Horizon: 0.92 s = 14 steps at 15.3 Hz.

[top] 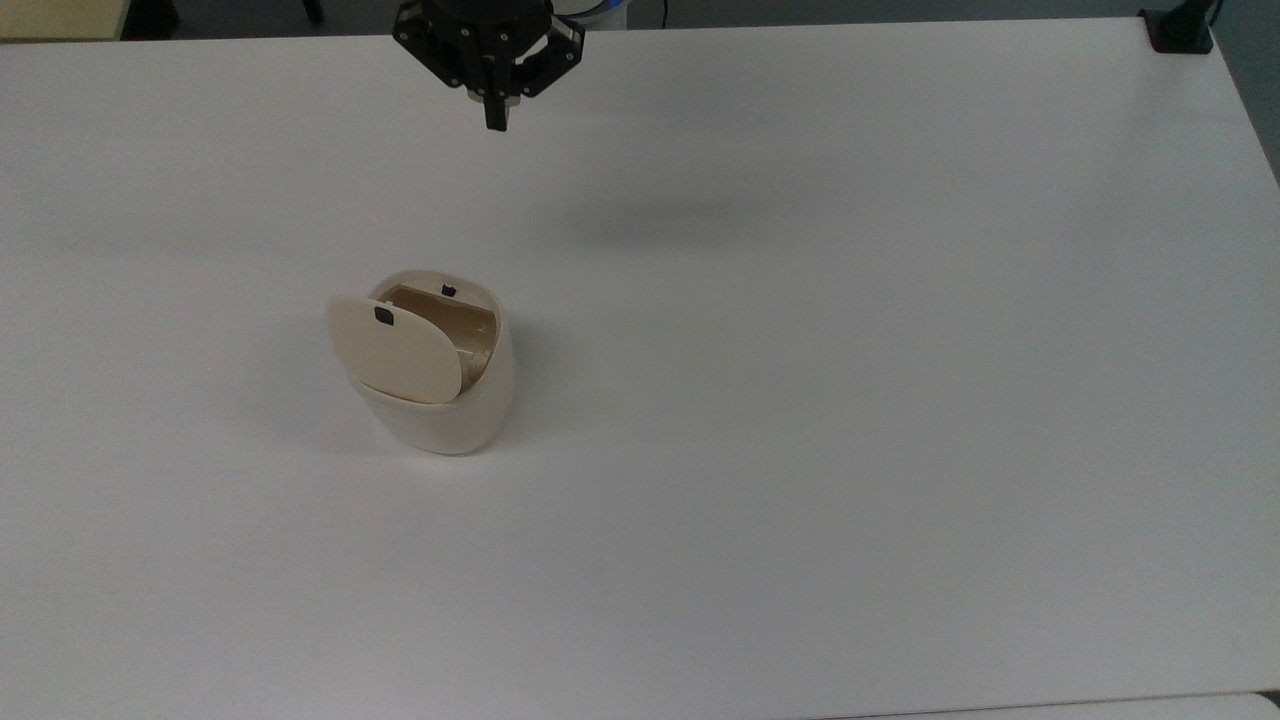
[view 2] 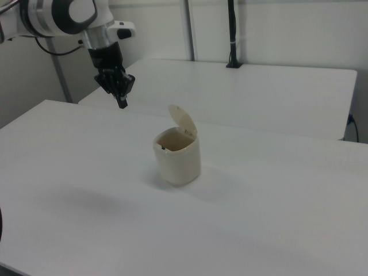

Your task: Open the trash bin

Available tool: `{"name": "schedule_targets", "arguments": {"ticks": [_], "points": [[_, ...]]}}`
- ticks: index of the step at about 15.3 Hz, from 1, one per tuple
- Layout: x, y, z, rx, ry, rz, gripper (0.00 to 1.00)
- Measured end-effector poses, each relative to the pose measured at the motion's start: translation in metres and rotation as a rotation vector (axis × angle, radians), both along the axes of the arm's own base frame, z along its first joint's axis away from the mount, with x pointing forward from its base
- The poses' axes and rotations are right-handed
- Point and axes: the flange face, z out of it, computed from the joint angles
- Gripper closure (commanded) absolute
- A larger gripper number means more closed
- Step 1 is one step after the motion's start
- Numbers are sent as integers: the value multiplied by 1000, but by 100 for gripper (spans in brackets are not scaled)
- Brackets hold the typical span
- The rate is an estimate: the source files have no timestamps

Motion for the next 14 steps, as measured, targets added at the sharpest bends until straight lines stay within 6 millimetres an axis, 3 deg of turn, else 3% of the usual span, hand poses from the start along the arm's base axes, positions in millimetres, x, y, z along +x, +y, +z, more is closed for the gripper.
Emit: {"name": "schedule_targets", "arguments": {"ticks": [4,5,8,9,14], "points": [[-18,-1,10,0,22,77,92],[-21,0,12,0,24,88,82],[-23,2,12,1,25,98,13],[-23,2,12,1,25,98,0],[-23,2,12,1,26,99,0]]}}
